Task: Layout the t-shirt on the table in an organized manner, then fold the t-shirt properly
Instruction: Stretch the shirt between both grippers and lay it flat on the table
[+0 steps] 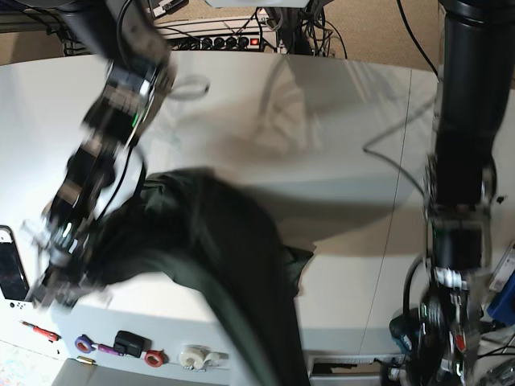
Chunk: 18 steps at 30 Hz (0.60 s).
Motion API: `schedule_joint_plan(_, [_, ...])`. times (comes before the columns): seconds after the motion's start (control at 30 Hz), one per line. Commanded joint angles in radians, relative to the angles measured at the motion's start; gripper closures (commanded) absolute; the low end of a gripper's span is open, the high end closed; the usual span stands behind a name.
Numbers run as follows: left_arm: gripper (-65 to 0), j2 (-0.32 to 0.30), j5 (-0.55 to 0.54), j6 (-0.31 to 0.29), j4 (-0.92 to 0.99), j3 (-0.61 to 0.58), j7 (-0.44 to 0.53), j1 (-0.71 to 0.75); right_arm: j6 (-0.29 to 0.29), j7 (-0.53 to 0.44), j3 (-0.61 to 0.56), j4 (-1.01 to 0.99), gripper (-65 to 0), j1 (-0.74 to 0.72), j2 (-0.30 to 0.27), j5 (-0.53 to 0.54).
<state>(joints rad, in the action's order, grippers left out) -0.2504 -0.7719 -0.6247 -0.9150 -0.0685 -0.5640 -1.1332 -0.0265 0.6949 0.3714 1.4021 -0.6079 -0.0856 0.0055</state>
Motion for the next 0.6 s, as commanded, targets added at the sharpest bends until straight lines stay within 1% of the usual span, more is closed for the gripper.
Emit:
schedule_joint_plan(0.0, [0.0,-0.019,-0.012,0.0,-0.017,0.008,0.041,-0.091,-0.006,-0.043,-0.003,-0.003,0.0,-0.091,-0.016,0.006])
schedule_joint_plan(0.07, [0.0,-0.04,-0.014,0.0,-0.018,0.008,0.037,-0.171,-0.007,-0.034,-0.003,-0.027,0.0,-0.189,-0.031,0.034])
schedule_joint_plan(0.13, [0.0,-0.072,-0.041,0.0,-0.018,0.008,0.002,-0.176,-0.014,0.003,-0.004,-0.022,0.0,-0.264,-0.03,0.087])
schedule_joint_plan(0.17, [0.0,-0.096,-0.082,-0.001,-0.018,0.008,-0.032,-0.176,-0.043,0.038,-0.004,-0.014,0.0,-0.293,-0.025,0.126])
schedule_joint_plan(0.27, [0.0,-0.174,-0.203,-0.004,-0.018,0.008,-0.137,-0.176,-0.17,0.146,-0.014,0.048,0.0,-0.32,-0.013,0.277])
schedule_joint_plan(0.33, [0.0,-0.228,-0.277,-0.032,-0.018,0.008,-0.215,-0.176,-0.246,0.205,-0.023,0.123,0.0,-0.291,0.003,0.33])
schedule_joint_plan(0.37, [0.0,-0.253,-0.324,-0.05,-0.018,0.008,-0.262,-0.176,-0.267,0.224,-0.026,0.167,0.0,-0.264,0.011,0.343])
schedule_joint_plan(0.43, [0.0,-0.299,-0.422,-0.073,-0.018,0.008,-0.341,-0.176,-0.284,0.24,-0.025,0.256,0.0,-0.185,0.027,0.349])
schedule_joint_plan(0.47, [0.0,-0.32,-0.465,-0.073,-0.018,0.008,-0.371,-0.151,-0.284,0.24,-0.026,0.3,0.0,-0.137,0.031,0.35])
schedule_joint_plan(0.57, [0.0,-0.369,-0.552,-0.073,-0.017,0.008,-0.414,-0.034,-0.284,0.245,-0.024,0.432,0.0,0.015,0.033,0.349])
